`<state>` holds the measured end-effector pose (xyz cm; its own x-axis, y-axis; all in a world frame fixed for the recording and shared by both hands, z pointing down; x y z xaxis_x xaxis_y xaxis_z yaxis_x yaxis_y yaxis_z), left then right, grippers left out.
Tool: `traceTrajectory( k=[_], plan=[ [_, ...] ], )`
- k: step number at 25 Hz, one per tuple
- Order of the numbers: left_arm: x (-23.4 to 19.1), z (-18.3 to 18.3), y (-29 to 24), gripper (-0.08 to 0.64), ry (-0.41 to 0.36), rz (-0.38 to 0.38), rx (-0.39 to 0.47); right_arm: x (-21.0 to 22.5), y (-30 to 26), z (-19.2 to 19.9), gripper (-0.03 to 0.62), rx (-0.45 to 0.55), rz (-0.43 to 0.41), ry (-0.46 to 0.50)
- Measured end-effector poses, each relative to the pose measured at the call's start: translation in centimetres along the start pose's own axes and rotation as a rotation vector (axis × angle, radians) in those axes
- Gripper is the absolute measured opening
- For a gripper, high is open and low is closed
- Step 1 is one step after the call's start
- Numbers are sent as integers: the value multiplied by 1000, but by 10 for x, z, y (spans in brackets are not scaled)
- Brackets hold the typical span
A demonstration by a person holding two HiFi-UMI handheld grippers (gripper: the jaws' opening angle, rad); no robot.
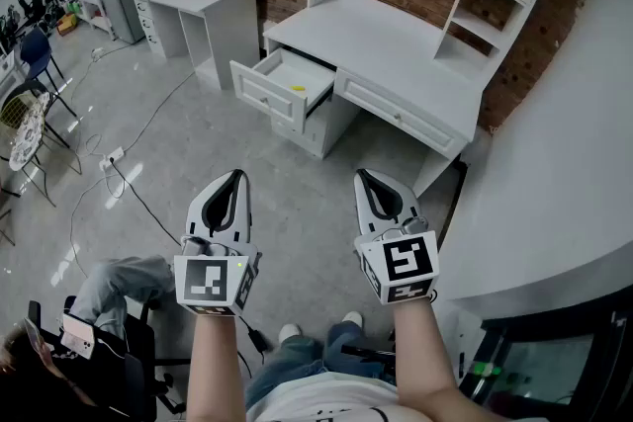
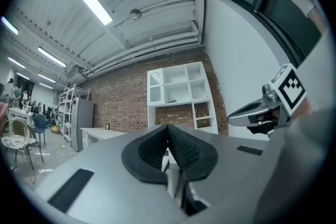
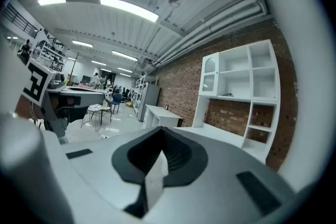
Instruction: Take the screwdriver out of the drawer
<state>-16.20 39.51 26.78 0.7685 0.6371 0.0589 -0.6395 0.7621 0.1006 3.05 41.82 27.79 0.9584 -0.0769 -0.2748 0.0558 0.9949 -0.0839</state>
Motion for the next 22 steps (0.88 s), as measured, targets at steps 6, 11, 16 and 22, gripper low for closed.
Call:
traceTrajectory(
  k=[6, 11, 16, 22],
  plan=[
    [-27, 11, 28, 14, 18, -2, 5, -44, 1, -20, 9, 37, -28, 8],
    [-27, 17, 17, 14, 19, -7, 8, -38, -7, -16, 9, 41, -43, -18],
    [-35, 36, -22, 14, 52, -32, -23, -18, -41, -3, 11, 49, -55, 13],
    [-43, 58, -116, 14, 67, -82, -49, 37, -120, 12, 11, 56, -107, 32]
  ],
)
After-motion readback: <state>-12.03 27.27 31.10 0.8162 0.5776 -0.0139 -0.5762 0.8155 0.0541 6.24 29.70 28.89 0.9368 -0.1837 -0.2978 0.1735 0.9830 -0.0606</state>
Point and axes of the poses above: the fingertips, and each gripper's own axes: y backward along the fingers, x to its right, z out of its underside, the point moved 2 cm from there along y, backward along the fingers, and after that the axes turned 11 degrees about z, right-handed, at the moved point
